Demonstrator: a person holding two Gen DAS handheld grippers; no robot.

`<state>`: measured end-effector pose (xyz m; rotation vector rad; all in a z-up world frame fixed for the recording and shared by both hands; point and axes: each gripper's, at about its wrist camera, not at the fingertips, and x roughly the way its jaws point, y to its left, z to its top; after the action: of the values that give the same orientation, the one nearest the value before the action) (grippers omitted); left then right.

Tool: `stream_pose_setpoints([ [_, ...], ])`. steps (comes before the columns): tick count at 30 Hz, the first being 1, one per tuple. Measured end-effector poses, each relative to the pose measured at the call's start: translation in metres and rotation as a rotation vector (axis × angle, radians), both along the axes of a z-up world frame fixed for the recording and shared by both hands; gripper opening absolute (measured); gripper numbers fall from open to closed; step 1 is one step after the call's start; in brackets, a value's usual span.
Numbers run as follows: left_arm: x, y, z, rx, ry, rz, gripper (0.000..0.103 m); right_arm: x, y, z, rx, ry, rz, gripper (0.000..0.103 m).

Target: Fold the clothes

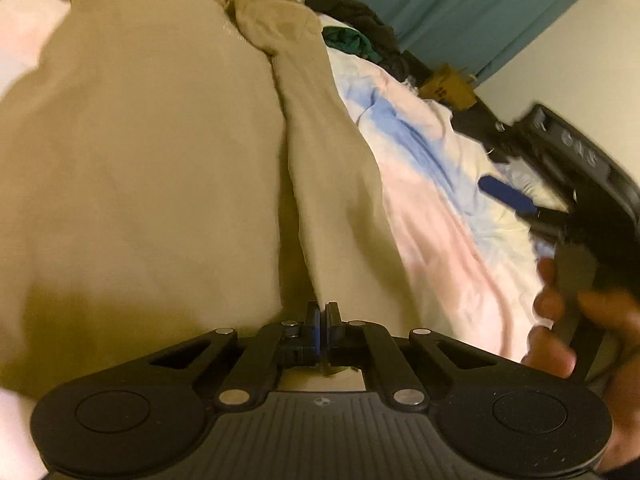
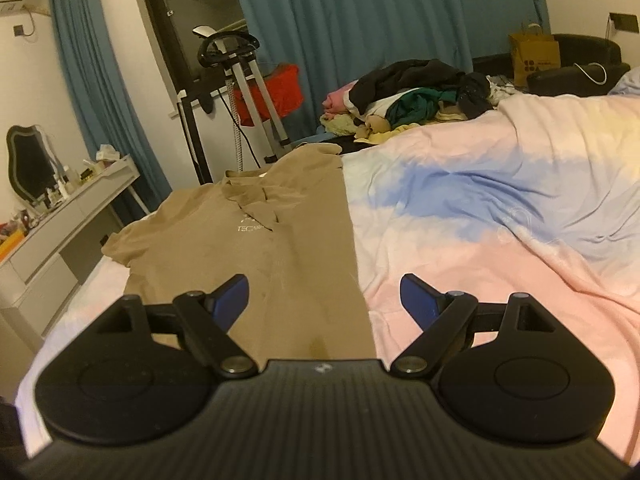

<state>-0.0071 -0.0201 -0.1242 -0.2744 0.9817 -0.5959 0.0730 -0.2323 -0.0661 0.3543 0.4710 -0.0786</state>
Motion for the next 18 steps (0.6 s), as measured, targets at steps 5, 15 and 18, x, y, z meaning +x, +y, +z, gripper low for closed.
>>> stream_pose_setpoints([
  [5, -0.008, -0.004, 0.009, 0.097, -0.091, 0.016, 0.006, -0.001, 0.005, 0.003, -0.016, -0.014, 0.015, 0.084],
  [15, -0.005, 0.01, 0.081, 0.198, -0.406, 0.156, 0.088, -0.007, -0.001, 0.008, 0.016, -0.056, -0.025, 0.084],
  [18, 0.013, 0.003, 0.097, 0.197, -0.433, 0.173, 0.093, -0.01, -0.002, 0.008, 0.009, -0.067, -0.047, 0.084],
])
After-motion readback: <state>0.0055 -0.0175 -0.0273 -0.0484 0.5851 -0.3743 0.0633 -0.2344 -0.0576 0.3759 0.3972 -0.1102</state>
